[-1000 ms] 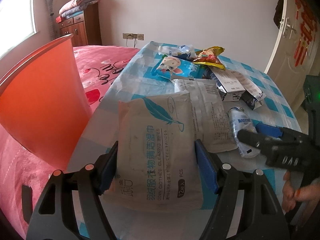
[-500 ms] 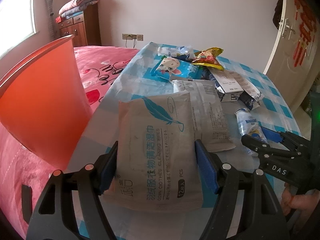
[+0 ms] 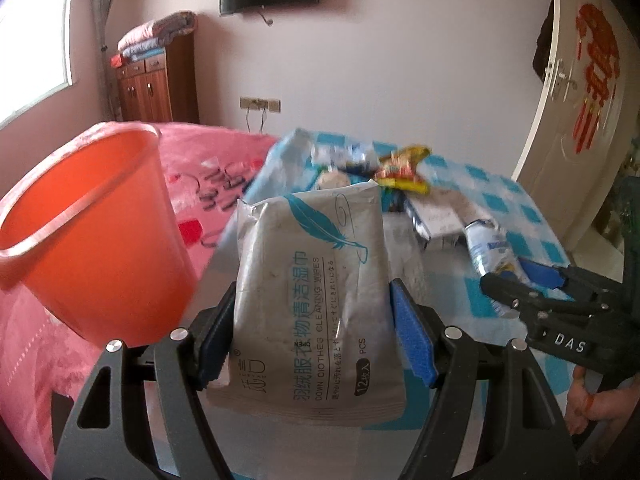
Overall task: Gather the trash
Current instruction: 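Carry the wet-wipe packet over the orange bucket and open the left gripper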
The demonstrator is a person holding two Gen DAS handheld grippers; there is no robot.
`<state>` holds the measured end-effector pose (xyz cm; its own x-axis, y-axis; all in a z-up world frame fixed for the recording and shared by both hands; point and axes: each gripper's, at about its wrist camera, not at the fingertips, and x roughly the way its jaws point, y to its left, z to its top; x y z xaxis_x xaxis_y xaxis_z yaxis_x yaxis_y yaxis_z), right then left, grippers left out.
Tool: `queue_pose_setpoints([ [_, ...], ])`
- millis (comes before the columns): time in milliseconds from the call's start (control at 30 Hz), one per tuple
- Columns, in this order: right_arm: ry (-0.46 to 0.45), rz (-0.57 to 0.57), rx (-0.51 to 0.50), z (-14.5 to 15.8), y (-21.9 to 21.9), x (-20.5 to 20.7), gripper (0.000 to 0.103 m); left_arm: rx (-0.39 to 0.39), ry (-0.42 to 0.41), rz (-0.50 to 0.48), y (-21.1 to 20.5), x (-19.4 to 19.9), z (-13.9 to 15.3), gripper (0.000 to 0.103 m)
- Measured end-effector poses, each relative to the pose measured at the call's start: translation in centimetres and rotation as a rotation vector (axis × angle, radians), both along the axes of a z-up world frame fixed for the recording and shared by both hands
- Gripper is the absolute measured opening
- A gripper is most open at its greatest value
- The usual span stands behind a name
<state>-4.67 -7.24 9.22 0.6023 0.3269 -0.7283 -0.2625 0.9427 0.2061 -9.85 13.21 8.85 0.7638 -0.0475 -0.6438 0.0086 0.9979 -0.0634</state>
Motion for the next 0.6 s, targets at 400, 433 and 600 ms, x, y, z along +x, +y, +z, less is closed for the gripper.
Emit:
queue_pose_setpoints([
  [400, -0.12, 0.275, 0.062, 8.6, 10.5, 2.5, 0.062, 0.039, -0.163, 0.149, 6.5, -0.3, 7.4, 0.073],
  [433, -0.129, 0.297, 0.061, 9.1, 11.5, 2.7, 0.062, 0.047, -0.173, 0.179, 7.6, -0.3, 7.9, 0.073],
  [600, -0.171, 0.423, 0.087, 11.3, 17.9, 3.9, 0.062, 0.087, -0.186, 0.302, 12.2, 0.0, 8.9, 0.073],
])
